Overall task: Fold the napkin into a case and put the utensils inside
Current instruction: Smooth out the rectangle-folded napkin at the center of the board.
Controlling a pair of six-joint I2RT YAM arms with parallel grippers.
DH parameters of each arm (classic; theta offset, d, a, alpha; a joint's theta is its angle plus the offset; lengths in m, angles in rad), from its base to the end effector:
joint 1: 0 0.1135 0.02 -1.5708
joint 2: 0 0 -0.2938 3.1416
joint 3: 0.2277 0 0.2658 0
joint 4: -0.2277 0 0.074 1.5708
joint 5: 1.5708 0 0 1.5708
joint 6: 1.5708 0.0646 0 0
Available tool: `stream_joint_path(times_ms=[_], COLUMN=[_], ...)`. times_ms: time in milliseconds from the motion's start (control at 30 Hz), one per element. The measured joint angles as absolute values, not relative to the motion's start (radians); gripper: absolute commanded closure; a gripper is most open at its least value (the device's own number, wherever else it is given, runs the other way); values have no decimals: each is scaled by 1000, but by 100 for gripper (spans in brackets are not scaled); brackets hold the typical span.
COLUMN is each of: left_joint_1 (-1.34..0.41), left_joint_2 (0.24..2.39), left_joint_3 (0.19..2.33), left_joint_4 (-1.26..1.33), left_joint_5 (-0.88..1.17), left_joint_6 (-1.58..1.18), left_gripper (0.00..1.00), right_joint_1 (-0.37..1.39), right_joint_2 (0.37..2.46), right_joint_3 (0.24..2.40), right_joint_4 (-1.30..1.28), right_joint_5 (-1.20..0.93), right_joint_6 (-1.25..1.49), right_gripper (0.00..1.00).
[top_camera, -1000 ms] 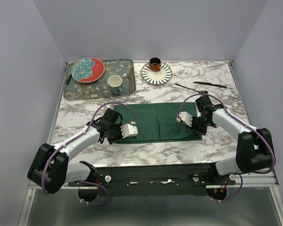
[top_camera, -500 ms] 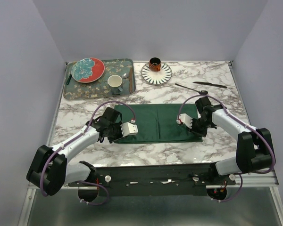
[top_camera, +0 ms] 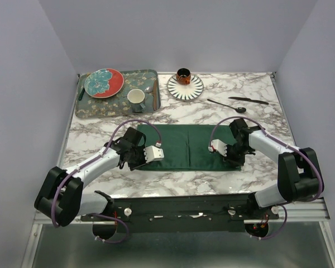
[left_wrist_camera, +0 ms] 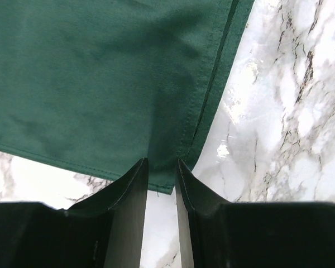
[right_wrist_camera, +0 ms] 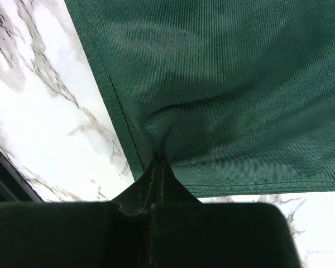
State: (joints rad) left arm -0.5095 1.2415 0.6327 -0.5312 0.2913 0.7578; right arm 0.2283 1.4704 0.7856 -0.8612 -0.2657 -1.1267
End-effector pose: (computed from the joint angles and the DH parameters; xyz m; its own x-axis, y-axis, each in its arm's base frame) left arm 0.1904 -0.1276 0.1692 -0.1831 0.8564 -0.4827 0.9606 0.2603 0.0975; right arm 0.2226 0.0691 0.1522 -0.2155 -0.9446 -0.2477 -0.9758 0.1989 0.0904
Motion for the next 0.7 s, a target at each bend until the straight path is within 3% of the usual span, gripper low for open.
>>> stream_joint_path(times_ms=[200,433,700], left_joint_1=[-515,-532,-533], left_joint_2=[1283,1287,1240], left_joint_3=[633,633,645], left_joint_4=[-525,-525,-574], left_joint_5=[290,290,291], left_joint_6=[758,765,771], left_gripper=[64,87,91], right_joint_1=[228,228,228], right_joint_2=[1470,1472,1454], right_joint_3=[786,793,823], right_joint_4=[-862,-871,-920], right_joint_5=[-260,-258,-257], right_joint_6=[-1128,-1129,-1148], right_gripper=[99,99,99])
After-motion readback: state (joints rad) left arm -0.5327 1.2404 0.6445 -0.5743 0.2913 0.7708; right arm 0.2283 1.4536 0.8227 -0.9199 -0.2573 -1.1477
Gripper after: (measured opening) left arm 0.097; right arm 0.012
